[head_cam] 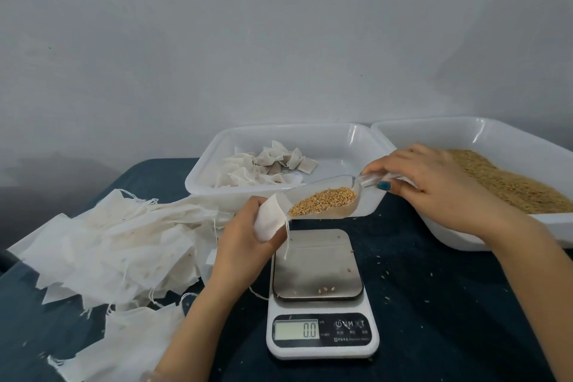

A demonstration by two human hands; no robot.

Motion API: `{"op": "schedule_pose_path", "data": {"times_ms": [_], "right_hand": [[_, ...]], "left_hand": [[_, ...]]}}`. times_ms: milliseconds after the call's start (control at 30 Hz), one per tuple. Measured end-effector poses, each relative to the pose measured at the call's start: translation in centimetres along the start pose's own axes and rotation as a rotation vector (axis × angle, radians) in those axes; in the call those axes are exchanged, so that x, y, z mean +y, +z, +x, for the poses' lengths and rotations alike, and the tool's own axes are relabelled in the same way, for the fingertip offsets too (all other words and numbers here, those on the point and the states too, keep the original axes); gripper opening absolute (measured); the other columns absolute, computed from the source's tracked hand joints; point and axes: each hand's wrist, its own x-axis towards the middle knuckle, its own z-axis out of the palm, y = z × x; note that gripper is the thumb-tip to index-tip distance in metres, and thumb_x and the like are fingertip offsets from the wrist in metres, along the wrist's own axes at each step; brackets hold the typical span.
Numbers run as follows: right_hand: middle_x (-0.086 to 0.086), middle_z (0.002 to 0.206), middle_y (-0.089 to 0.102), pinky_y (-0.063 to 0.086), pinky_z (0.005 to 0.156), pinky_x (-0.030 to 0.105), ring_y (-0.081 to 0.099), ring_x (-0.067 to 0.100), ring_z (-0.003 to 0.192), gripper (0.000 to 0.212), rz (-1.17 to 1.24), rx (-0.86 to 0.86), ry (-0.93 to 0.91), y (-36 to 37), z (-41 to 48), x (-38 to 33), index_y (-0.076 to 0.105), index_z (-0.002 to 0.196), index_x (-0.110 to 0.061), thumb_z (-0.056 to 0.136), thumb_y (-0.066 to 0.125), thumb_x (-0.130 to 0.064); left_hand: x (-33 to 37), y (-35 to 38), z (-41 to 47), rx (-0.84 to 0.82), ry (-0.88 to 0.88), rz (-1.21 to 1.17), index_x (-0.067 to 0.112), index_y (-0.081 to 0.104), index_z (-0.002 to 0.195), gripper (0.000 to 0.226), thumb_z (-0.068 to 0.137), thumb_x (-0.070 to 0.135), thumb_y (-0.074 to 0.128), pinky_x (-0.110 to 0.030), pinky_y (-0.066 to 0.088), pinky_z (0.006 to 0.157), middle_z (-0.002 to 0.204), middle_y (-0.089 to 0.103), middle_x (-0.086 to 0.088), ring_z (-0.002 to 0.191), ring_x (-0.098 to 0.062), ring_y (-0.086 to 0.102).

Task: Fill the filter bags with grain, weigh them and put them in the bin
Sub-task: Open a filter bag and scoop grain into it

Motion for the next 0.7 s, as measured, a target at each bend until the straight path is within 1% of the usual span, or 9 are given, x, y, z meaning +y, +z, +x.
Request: {"op": "schedule_pose_path", "data": {"times_ms": [67,133,200,267,333,367,467,600,700], "right_hand": [[-0.025,0.106,0.053,0.019,0.08,0.028,0.033,-0.001,0.097,0.04,-0.069,0.019,-0.024,-0.6,0.3,-0.4,0.06,0.123,-0.042,0.091,0.037,-0.037],[-0.02,0.105,0.053,0.018,0.085,0.027,0.034,0.004,0.1,0.042,-0.118,0.041,-0.05,-1.1,0.8,-0.8,0.062,0.123,-0.04,0.089,0.037,-0.037],[-0.019,0.102,0.053,0.02,0.093,0.03,0.04,0.009,0.104,0.038,-0.163,0.064,-0.081,-1.5,1.3,-1.2,0.064,0.121,-0.039,0.091,0.041,-0.036],[-0.015,0.101,0.057,0.024,0.099,0.036,0.044,0.015,0.105,0.033,-0.21,0.08,-0.12,-1.7,1.7,-1.6,0.066,0.12,-0.037,0.092,0.049,-0.031],[-0.011,0.101,0.063,0.028,0.1,0.042,0.047,0.019,0.103,0.032,-0.239,0.095,-0.158,-1.8,2.1,-1.9,0.068,0.118,-0.034,0.091,0.051,-0.03],[-0.009,0.101,0.064,0.029,0.099,0.044,0.049,0.021,0.102,0.031,-0.254,0.109,-0.176,-1.8,2.2,-2.0,0.069,0.117,-0.033,0.091,0.053,-0.028],[-0.006,0.097,0.065,0.032,0.098,0.047,0.051,0.025,0.099,0.028,-0.274,0.15,-0.228,-1.8,2.4,-2.2,0.071,0.115,-0.032,0.089,0.065,-0.022],[-0.004,0.095,0.065,0.033,0.098,0.048,0.05,0.026,0.097,0.027,-0.292,0.193,-0.286,-1.9,2.7,-2.4,0.072,0.113,-0.031,0.088,0.065,-0.024],[-0.003,0.095,0.066,0.034,0.097,0.048,0.049,0.027,0.097,0.027,-0.297,0.216,-0.297,-2.1,2.8,-2.3,0.072,0.113,-0.03,0.087,0.068,-0.023]], "left_hand": [[0.4,0.0,-0.2,-0.031,0.027,0.021,0.047,0.048,0.097,0.028,0.076,0.049,0.067,-0.022,0.042,0.067,0.096,0.061,0.028,0.092,0.005,0.056],[0.7,0.2,-0.3,-0.057,0.042,0.043,0.047,0.046,0.1,0.035,0.07,0.061,0.058,-0.019,0.041,0.065,0.094,0.06,0.03,0.092,0.009,0.054],[0.9,0.3,-0.4,-0.073,0.057,0.066,0.045,0.046,0.105,0.042,0.069,0.065,0.053,-0.019,0.042,0.065,0.092,0.06,0.028,0.092,0.009,0.054],[1.0,0.3,-0.5,-0.089,0.069,0.067,0.041,0.048,0.109,0.043,0.073,0.061,0.057,-0.023,0.046,0.069,0.095,0.062,0.024,0.091,0.007,0.056],[1.0,0.3,-0.5,-0.103,0.078,0.041,0.037,0.05,0.112,0.042,0.077,0.056,0.063,-0.027,0.051,0.073,0.099,0.065,0.021,0.091,0.003,0.059],[1.0,0.3,-0.5,-0.106,0.083,0.029,0.036,0.05,0.113,0.042,0.078,0.055,0.065,-0.027,0.051,0.074,0.099,0.066,0.02,0.091,0.002,0.06],[1.0,0.4,-0.5,-0.127,0.094,0.008,0.035,0.049,0.111,0.04,0.08,0.049,0.07,-0.022,0.05,0.072,0.098,0.066,0.019,0.09,0.002,0.06],[1.1,0.4,-0.7,-0.156,0.097,-0.028,0.039,0.047,0.105,0.034,0.084,0.042,0.073,-0.013,0.046,0.063,0.097,0.066,0.022,0.087,0.002,0.062],[1.5,0.3,-0.8,-0.156,0.089,-0.091,0.041,0.049,0.105,0.033,0.081,0.044,0.071,-0.01,0.045,0.066,0.102,0.064,0.03,0.091,0.005,0.062]]}}
